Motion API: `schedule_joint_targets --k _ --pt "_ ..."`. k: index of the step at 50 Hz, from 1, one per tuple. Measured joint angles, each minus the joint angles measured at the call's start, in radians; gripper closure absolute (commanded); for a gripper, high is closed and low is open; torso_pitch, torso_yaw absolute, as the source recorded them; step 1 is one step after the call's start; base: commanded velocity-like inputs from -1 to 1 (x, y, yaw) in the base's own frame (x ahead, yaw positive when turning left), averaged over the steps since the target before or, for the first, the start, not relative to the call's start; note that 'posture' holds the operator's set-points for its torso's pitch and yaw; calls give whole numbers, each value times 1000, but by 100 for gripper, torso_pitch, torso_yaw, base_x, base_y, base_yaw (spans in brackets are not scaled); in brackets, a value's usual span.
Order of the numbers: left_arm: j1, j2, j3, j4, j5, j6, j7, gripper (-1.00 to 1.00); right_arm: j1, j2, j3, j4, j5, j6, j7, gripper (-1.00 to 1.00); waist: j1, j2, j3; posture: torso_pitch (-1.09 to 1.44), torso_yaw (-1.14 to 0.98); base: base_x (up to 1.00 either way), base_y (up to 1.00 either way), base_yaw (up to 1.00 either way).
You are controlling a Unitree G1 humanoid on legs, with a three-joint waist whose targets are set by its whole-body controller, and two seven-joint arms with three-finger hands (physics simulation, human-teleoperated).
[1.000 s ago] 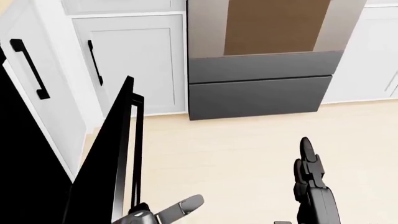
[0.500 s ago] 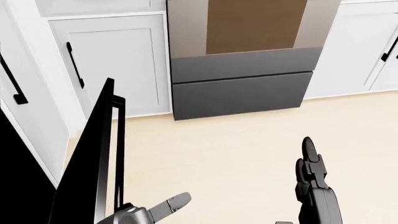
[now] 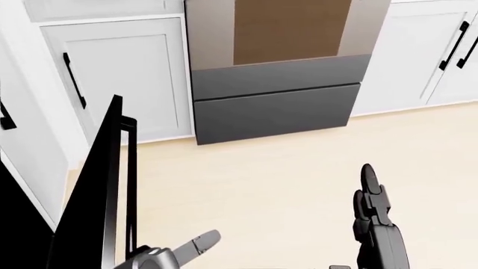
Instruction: Close the dishwasher door
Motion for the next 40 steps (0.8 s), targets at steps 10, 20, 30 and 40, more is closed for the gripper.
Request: schedule_joint_targets --k 10,20,30,40 --pt "-3 3 0 4 20 -14 41 -100 -2 0 1 5 1 -2 1 -100 -5 -1 2 0 0 0 0 0" --pt "-9 10 0 7 28 -26 71 -100 -3 0 1 4 2 -2 0 -100 -7 0 4 0 0 0 0 0" --pt "-18 22 2 5 25 -27 77 -100 1 0 1 -5 2 2 0 -100 -7 3 6 0 0 0 0 0" --pt "-27 39 8 1 15 -23 81 -100 -2 0 3 -4 1 3 -2 -100 -8 6 6 0 0 0 0 0"
